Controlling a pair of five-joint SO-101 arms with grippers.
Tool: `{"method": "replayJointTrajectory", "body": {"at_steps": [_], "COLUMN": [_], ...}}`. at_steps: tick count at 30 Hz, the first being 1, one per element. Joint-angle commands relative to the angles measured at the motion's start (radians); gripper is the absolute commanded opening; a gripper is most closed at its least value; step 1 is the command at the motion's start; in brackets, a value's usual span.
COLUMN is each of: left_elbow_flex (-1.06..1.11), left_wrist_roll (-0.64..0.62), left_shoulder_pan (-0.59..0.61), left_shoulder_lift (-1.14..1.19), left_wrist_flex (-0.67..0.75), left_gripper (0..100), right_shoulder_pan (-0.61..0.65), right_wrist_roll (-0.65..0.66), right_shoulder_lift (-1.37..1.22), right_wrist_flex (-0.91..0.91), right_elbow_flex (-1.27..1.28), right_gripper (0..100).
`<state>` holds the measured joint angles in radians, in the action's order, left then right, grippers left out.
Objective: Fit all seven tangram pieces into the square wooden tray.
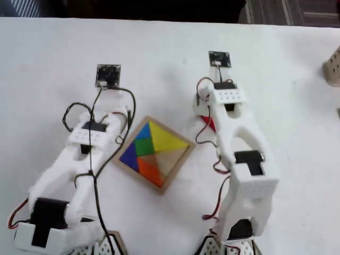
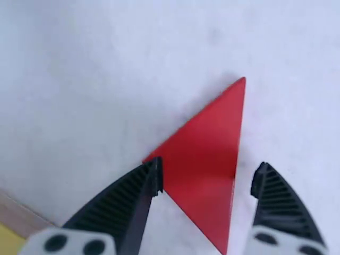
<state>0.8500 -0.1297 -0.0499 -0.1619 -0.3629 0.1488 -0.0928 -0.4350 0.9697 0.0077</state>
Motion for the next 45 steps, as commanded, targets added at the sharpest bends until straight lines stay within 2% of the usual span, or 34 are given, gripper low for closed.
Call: {"method": "replayJointTrajectory", "body": {"at_steps": [1, 12, 25, 32, 38, 45], "left_elbow_flex": [-0.068, -0.063, -0.063, -0.063, -0.063, -0.063], "left_wrist_roll": [0.011, 0.012, 0.012, 0.012, 0.012, 0.012], "left_shoulder_pan": [-0.018, -0.038, -0.038, -0.036, -0.036, -0.036], "left_shoulder_lift": [-0.002, -0.002, -0.002, -0.002, -0.002, -0.002], "left_wrist_flex": [0.026, 0.026, 0.026, 0.026, 0.026, 0.026], "left_gripper": [2, 2, 2, 2, 2, 2], "right_shoulder_pan": [0.007, 0.071, 0.05, 0.042, 0.047, 0.042], "right_wrist_roll": [-0.015, -0.074, -0.074, -0.074, -0.068, -0.064], "right_shoulder_lift": [-0.035, -0.071, -0.153, -0.249, -0.325, -0.374], "right_wrist_flex": [0.056, 0.13, 0.131, 0.246, 0.344, 0.389], "right_elbow_flex": [-0.129, -0.199, -0.238, -0.384, -0.509, -0.585], "right_gripper": [26.4, 26.5, 26.5, 26.5, 36.1, 36.1]}}
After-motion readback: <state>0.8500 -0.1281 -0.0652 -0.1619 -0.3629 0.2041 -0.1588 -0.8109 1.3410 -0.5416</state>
